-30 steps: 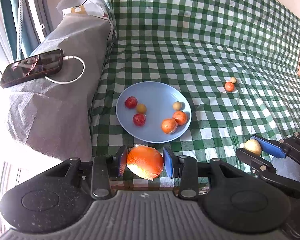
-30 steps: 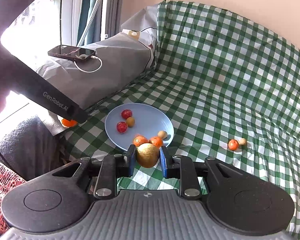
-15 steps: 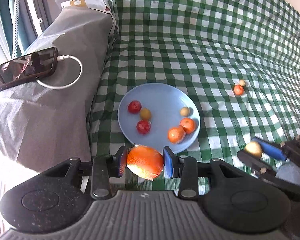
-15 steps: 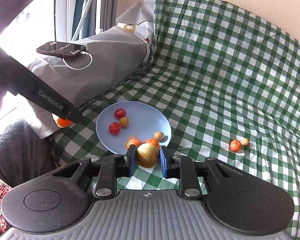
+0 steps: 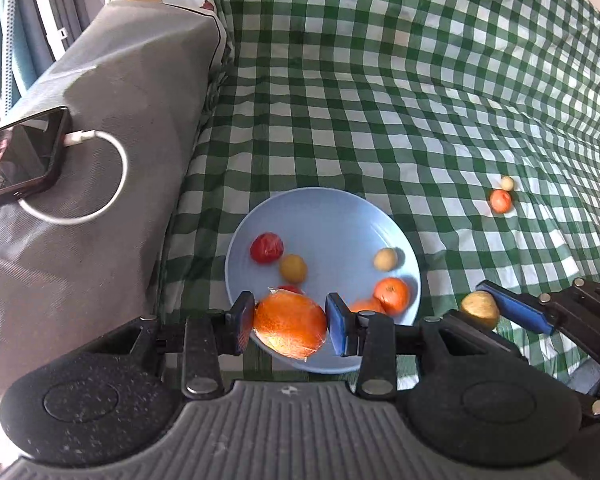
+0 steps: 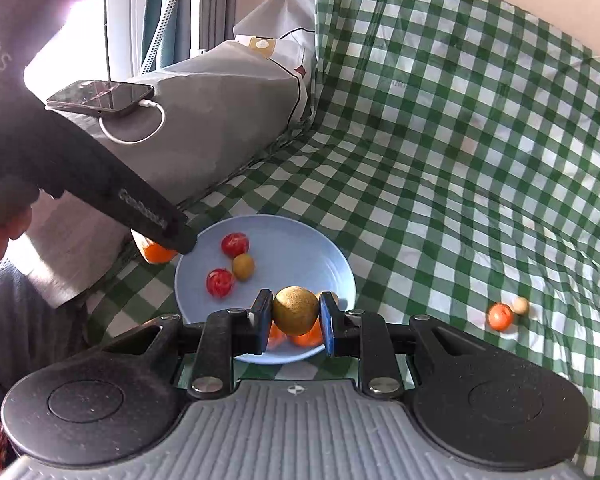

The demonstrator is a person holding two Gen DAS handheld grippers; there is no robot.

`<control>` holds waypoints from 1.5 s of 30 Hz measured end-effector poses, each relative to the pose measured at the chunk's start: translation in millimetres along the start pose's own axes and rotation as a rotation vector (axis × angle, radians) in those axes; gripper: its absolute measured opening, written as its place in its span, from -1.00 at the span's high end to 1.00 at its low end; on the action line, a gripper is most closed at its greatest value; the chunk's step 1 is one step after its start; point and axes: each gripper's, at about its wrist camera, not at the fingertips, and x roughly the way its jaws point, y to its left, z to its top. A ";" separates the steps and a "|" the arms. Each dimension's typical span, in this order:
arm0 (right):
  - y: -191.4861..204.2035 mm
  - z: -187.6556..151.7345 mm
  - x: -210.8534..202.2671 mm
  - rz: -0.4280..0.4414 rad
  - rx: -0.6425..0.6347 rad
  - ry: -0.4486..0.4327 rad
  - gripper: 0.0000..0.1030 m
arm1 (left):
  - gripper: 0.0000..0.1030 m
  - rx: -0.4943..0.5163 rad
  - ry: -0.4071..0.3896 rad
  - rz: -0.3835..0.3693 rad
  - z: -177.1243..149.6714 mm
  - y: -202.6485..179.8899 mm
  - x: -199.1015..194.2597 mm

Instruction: Organize fruits

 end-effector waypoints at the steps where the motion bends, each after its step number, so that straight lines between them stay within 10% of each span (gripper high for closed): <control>1: -0.9 2.5 6.0 0.004 -0.003 0.003 0.50 | 0.16 0.002 0.002 0.001 2.3 -0.6 4.4; 24: -8.2 11.0 107.1 0.079 -0.060 0.099 0.50 | 0.16 0.033 0.090 0.006 26.7 2.2 99.0; 26: -8.4 11.4 111.0 0.096 -0.059 0.106 0.49 | -0.19 0.049 0.062 0.022 26.9 0.8 95.9; 28: -9.2 12.4 110.4 0.120 -0.050 0.117 0.32 | -0.96 0.058 0.022 0.030 25.5 -0.1 85.9; 30: -9.7 12.4 102.6 0.113 -0.043 0.118 -0.19 | -0.99 0.061 -0.026 0.025 21.2 0.0 70.2; 35: -14.7 3.9 67.0 0.094 -0.001 0.155 -0.69 | -0.99 0.088 -0.039 0.031 -3.5 0.0 31.9; 45: 7.1 -10.3 -20.0 0.037 0.085 0.130 -0.94 | -0.99 0.023 -0.074 0.051 -52.8 7.2 -39.4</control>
